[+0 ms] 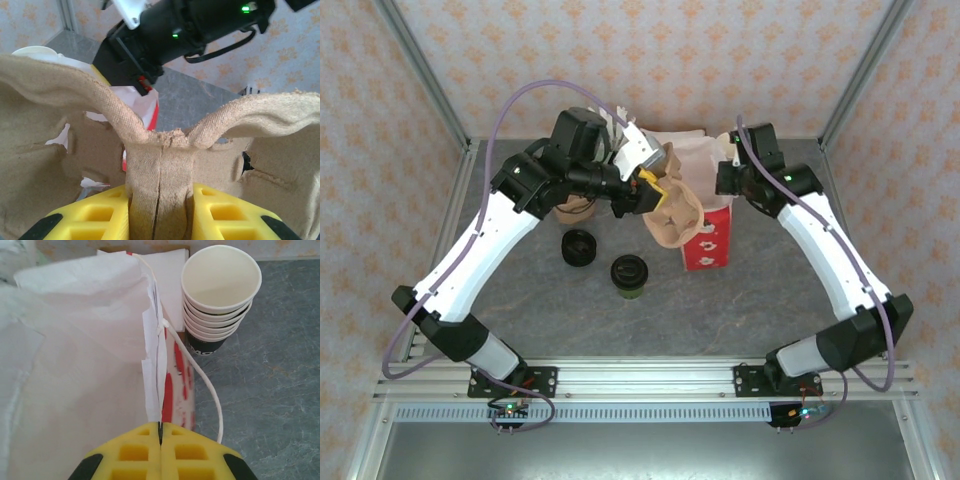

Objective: Pack the takeout coffee

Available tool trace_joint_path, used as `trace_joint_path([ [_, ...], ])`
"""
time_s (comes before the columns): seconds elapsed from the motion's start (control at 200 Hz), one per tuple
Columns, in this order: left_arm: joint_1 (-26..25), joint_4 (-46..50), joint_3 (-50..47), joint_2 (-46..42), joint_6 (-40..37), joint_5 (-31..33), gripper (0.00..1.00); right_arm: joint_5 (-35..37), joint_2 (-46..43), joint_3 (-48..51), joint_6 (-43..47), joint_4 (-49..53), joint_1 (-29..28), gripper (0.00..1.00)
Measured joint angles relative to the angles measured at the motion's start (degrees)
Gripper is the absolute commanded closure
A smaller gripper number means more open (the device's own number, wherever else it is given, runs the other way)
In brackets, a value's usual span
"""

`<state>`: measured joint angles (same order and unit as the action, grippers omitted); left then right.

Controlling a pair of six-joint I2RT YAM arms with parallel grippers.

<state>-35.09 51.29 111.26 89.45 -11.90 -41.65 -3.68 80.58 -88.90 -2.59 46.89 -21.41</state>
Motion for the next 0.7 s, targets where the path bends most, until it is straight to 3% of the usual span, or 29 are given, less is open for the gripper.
trace_joint_path([
  [0.34,-1.7,3.2,3.0,3.7,2.3,-2.7,0.71,-2.2,-12.2,6.1,4.3,1.7,-5.5,1.00],
  [0.701,-2.7,7.3,1.4,7.6,1.8,-6.4,0.71,-5.8,-17.7,13.3,5.1,1.9,-7.7,1.00],
])
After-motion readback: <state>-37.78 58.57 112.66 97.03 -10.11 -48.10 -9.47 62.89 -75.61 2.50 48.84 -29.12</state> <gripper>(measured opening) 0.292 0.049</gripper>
